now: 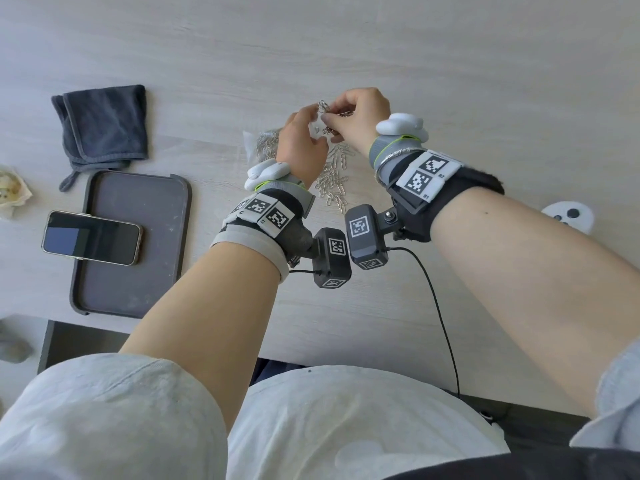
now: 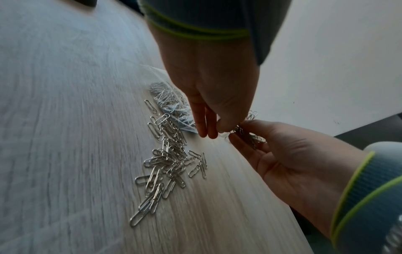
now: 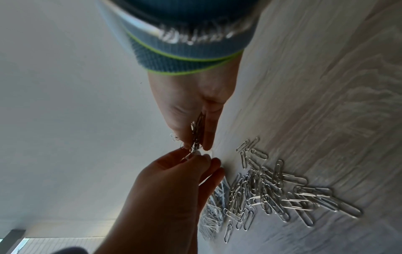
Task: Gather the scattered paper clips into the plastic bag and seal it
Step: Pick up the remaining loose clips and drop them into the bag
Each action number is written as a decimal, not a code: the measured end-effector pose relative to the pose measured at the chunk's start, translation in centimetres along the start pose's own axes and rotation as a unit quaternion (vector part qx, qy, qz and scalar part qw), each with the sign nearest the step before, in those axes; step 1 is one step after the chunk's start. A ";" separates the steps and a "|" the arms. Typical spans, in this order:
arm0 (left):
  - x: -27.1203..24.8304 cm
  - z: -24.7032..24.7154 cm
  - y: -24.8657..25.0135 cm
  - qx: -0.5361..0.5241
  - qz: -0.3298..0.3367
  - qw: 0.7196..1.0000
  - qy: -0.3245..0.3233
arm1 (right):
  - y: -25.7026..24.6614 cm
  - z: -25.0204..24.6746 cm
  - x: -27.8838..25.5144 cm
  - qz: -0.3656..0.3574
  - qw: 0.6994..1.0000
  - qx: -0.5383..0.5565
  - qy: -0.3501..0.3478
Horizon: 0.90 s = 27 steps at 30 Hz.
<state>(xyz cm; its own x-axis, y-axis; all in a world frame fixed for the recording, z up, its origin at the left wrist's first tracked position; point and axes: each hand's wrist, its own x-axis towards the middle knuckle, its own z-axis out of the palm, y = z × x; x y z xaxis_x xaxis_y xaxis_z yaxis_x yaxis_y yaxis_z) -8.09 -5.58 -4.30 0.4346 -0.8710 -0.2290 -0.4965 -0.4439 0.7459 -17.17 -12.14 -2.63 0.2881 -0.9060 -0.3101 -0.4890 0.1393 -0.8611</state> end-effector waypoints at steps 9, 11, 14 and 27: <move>0.1 -0.2 0.1 0.001 0.000 1.000 -0.005 | -0.7 0.0 -0.4 0.021 1.000 0.016 0.005; 0.0 -0.3 0.2 -0.002 0.003 1.000 -0.008 | -0.8 0.0 -0.4 0.038 0.998 0.043 0.008; -0.1 -0.5 0.3 -0.002 0.003 1.000 -0.010 | -1.0 0.1 -0.3 0.056 0.996 0.064 0.003; -0.5 -2.0 -1.2 0.056 -0.038 0.998 0.016 | 3.8 -1.5 -0.8 0.031 0.965 -0.260 0.007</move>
<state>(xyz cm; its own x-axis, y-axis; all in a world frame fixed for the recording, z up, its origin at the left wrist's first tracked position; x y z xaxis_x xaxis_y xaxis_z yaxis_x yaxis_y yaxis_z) -6.21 -4.26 -3.80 0.4972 -0.8273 -0.2614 -0.5417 -0.5314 0.6513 -20.46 -11.46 -5.06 0.2355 -0.9081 -0.3463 -0.8528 -0.0222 -0.5217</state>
